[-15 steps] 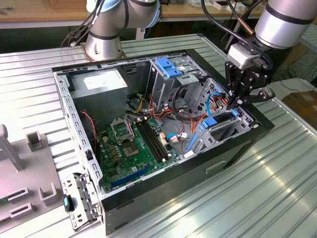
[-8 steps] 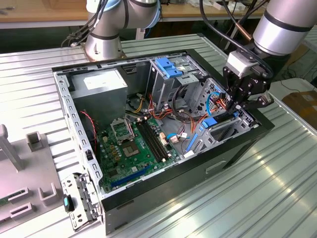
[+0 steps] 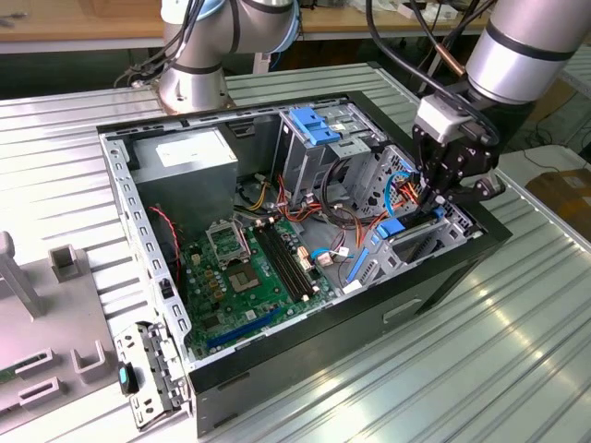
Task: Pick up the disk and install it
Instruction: 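Insert the first disk wire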
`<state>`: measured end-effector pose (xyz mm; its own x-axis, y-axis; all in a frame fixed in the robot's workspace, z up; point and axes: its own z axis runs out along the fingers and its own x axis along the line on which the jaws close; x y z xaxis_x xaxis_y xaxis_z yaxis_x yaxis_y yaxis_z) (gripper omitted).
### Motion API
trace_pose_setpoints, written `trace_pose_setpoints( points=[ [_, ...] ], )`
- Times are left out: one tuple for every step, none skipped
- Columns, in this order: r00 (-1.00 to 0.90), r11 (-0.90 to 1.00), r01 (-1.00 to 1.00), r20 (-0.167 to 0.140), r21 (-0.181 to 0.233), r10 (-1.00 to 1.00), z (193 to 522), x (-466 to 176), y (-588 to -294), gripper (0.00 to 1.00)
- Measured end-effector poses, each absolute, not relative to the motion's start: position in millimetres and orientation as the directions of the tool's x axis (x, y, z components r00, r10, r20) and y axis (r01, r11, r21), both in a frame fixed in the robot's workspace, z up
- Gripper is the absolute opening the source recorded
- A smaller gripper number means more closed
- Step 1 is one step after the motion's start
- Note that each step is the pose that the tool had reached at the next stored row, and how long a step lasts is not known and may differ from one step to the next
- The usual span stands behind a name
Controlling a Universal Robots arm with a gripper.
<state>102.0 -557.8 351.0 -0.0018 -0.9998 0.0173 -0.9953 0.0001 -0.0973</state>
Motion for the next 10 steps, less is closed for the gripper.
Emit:
trace_pose_setpoints(
  points=[
    [-0.012, 0.010, -0.995, 0.017, -0.097, -1.000, 350.7, 102.1, -557.7, 0.16],
    [-0.018, 0.017, -0.995, 0.017, -0.097, -1.000, 350.5, 102.3, -557.5, 0.16],
    [-0.022, 0.020, -0.995, 0.017, -0.097, -1.000, 350.4, 102.4, -557.5, 0.16],
    [-0.024, 0.022, -0.995, 0.018, -0.097, -1.000, 350.3, 102.4, -557.4, 0.16],
    [-0.030, 0.028, -0.995, 0.017, -0.097, -0.999, 349.9, 103.4, -557.1, 0.16],
    [-0.034, 0.032, -0.995, 0.017, -0.097, -0.999, 349.9, 103.4, -557.1, 0.16],
    [-0.034, 0.032, -0.995, 0.018, -0.097, -0.999, 349.9, 103.4, -557.2, 0.16],
    [-0.032, 0.030, -0.995, 0.018, -0.097, -0.999, 349.7, 103.4, -557.1, 0.16],
    [-0.029, 0.027, -0.995, 0.018, -0.097, -0.999, 349.5, 103.3, -557.1, 0.16],
    [-0.026, 0.025, -0.995, 0.017, -0.097, -1.000, 349.3, 103.3, -557.1, 0.16]
  ],
)
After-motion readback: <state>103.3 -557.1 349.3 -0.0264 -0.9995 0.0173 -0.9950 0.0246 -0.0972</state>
